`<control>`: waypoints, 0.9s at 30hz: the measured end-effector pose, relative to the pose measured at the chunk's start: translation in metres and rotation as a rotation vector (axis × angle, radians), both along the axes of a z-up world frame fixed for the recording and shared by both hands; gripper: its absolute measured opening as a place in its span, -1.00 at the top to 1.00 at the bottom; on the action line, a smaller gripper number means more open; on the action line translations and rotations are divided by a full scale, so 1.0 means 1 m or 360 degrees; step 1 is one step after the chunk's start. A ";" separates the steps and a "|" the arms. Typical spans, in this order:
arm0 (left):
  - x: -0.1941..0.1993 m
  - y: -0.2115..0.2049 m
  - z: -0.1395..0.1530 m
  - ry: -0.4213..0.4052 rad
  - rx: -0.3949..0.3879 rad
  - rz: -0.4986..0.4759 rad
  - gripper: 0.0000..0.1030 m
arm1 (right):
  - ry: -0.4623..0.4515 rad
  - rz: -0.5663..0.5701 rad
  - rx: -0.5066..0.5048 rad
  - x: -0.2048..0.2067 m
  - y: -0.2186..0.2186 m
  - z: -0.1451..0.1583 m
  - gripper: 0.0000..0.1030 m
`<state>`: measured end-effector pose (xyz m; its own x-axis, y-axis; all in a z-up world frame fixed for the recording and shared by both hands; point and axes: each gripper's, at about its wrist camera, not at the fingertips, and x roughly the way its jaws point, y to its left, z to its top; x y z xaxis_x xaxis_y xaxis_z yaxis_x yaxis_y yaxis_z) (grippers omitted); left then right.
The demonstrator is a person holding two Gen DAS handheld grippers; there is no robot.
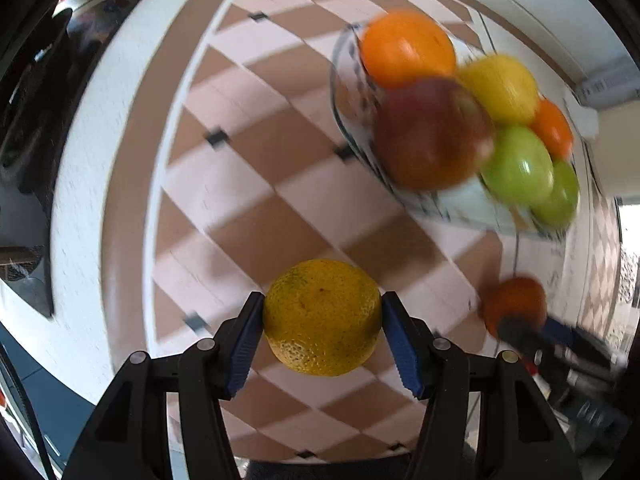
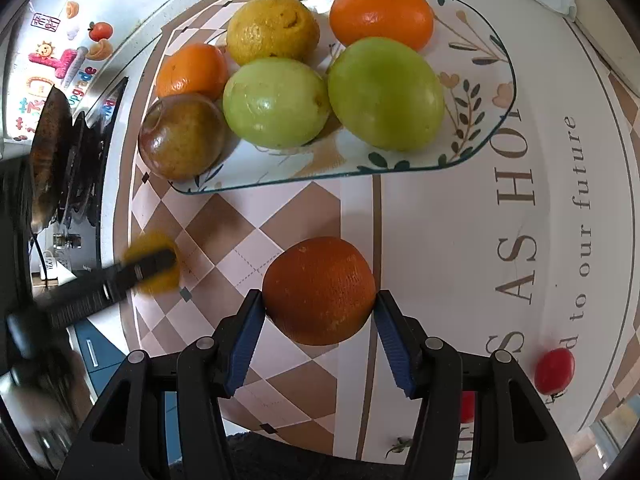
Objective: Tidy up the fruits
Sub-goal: 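Grasp the yellow lemon with the left tool while the right tool holds the orange, then carry the lemon and orange over the floral plate with both tools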
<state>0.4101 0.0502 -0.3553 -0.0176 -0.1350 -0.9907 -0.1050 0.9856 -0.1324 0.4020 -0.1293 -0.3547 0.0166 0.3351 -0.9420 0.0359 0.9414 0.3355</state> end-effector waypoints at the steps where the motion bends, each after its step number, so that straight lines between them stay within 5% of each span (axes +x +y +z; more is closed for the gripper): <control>1: -0.004 -0.002 -0.002 0.0008 -0.0001 0.0002 -0.10 | -0.0003 0.0007 0.0003 0.002 0.000 0.000 -0.16; 14: -0.006 -0.004 0.031 -0.0080 -0.0041 0.0010 -0.09 | -0.0105 0.0007 0.0085 -0.006 -0.005 0.026 -0.09; 17: 0.002 -0.012 0.058 -0.0144 -0.0096 -0.0014 -0.09 | -0.0147 -0.0006 0.0125 -0.002 -0.015 0.041 0.31; 22: 0.020 -0.026 0.077 -0.0215 -0.0075 -0.0078 -0.09 | -0.0056 0.0075 0.0137 0.006 -0.012 0.027 0.29; 27: 0.015 -0.022 0.065 -0.0184 -0.0048 -0.0056 -0.09 | -0.0004 0.0123 0.0245 0.003 0.002 0.019 -0.36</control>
